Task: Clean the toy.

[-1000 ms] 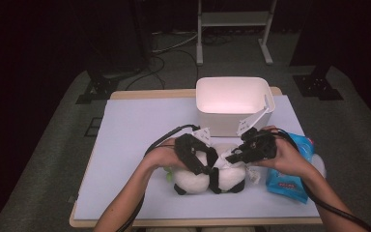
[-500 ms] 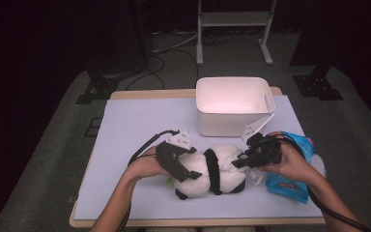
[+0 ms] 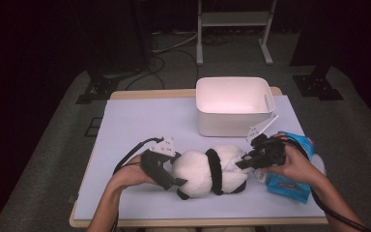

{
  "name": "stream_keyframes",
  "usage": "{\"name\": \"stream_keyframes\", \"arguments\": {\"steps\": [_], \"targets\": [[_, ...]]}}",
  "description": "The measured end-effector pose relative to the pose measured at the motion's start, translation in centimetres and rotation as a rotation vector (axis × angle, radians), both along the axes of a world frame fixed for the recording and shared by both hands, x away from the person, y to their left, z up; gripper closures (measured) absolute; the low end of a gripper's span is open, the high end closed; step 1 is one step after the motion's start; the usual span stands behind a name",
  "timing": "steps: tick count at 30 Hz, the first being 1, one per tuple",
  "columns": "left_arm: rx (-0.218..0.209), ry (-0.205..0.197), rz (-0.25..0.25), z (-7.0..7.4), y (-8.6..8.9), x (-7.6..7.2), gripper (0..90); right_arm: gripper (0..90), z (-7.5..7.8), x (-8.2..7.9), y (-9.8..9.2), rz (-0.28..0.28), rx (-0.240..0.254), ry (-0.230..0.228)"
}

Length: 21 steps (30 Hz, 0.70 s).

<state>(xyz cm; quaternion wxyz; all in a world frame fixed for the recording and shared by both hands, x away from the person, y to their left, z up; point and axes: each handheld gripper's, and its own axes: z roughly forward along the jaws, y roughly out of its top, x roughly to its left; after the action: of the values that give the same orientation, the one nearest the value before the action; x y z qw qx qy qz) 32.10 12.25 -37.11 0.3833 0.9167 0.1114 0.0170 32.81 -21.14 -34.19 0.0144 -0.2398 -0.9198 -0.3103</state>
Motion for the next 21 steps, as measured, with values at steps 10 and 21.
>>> {"name": "stream_keyframes", "arguments": {"steps": [10, 21], "targets": [[-0.029, 0.037, 0.049, -1.0, 0.1, 1.1, 13.3, 77.9, 0.9, 0.0, -0.1, -0.004, -0.003, -0.041], [-0.057, 0.033, 0.041, -1.2, 0.2, 1.4, 13.2, 77.9, 2.3, 1.3, 5.3, 0.088, -0.056, -0.049]]}}
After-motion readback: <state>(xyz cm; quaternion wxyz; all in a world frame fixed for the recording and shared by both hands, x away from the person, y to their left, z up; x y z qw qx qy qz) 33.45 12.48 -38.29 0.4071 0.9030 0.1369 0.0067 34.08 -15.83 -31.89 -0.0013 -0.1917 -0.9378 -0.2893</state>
